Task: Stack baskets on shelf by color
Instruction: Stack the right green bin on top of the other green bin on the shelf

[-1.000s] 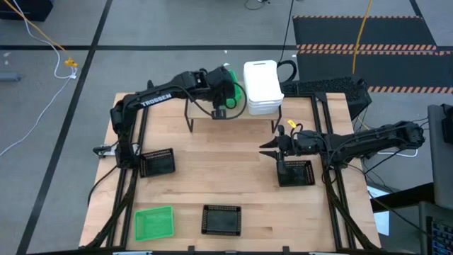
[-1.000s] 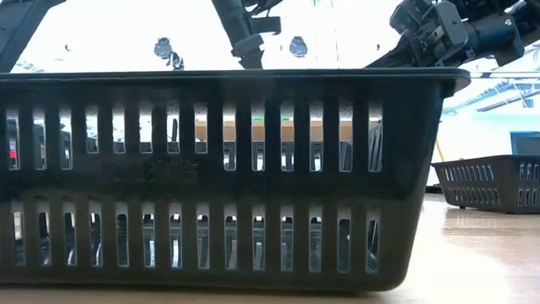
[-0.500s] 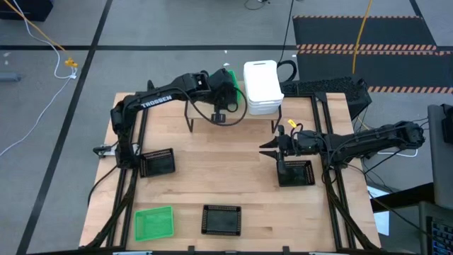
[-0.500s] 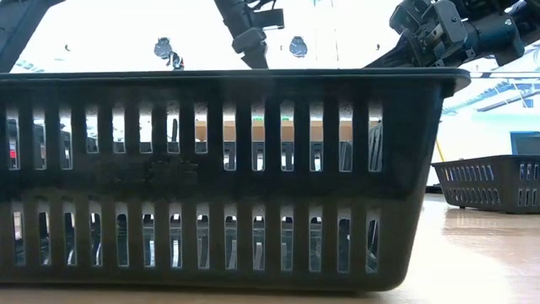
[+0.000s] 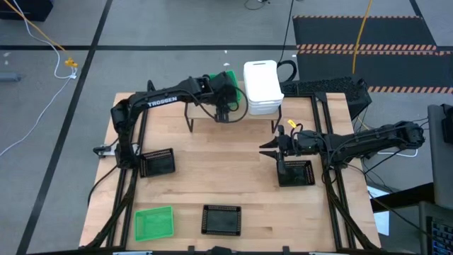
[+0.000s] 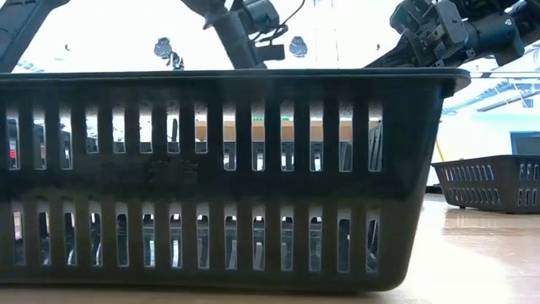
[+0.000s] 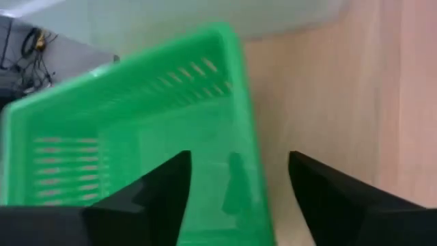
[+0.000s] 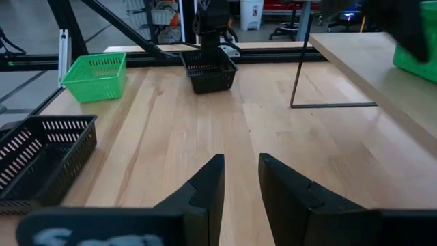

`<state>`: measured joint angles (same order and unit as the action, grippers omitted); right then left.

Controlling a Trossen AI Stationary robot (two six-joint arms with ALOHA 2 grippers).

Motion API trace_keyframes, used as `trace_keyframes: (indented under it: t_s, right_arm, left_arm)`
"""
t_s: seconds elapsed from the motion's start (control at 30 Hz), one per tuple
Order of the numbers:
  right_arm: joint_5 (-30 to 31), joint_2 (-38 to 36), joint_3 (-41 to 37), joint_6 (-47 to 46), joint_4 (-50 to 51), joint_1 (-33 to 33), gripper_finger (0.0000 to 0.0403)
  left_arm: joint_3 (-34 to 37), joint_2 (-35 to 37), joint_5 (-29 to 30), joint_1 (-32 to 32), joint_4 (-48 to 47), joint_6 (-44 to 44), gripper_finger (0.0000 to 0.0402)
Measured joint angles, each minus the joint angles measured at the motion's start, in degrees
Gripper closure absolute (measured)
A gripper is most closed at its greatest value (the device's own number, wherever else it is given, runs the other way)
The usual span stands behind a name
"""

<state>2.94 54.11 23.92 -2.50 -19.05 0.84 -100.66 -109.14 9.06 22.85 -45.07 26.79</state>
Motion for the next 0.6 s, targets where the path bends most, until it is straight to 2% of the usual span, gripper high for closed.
trace_keyframes:
  t_s: [0.1, 0.2, 0.6]
  right_arm:
    - [-0.02, 0.0, 0.0, 0.2, -0.59, 0.0, 0.0319]
    - [-0.02, 0.0, 0.02, 0.73, -1.59, 0.0, 0.0319]
    - [-0.07, 0.02, 0.02, 0.0, -1.66, 0.0, 0.0319]
  left_arm:
    - [1.54, -0.02, -0.08, -0.52, -1.1, 3.81, 0.0134]
    - [1.7, -0.01, -0.15, -1.37, -2.38, 7.02, 0.0139]
    - [1.7, 0.0, -0.2, -3.87, -4.14, 13.73, 0.0242]
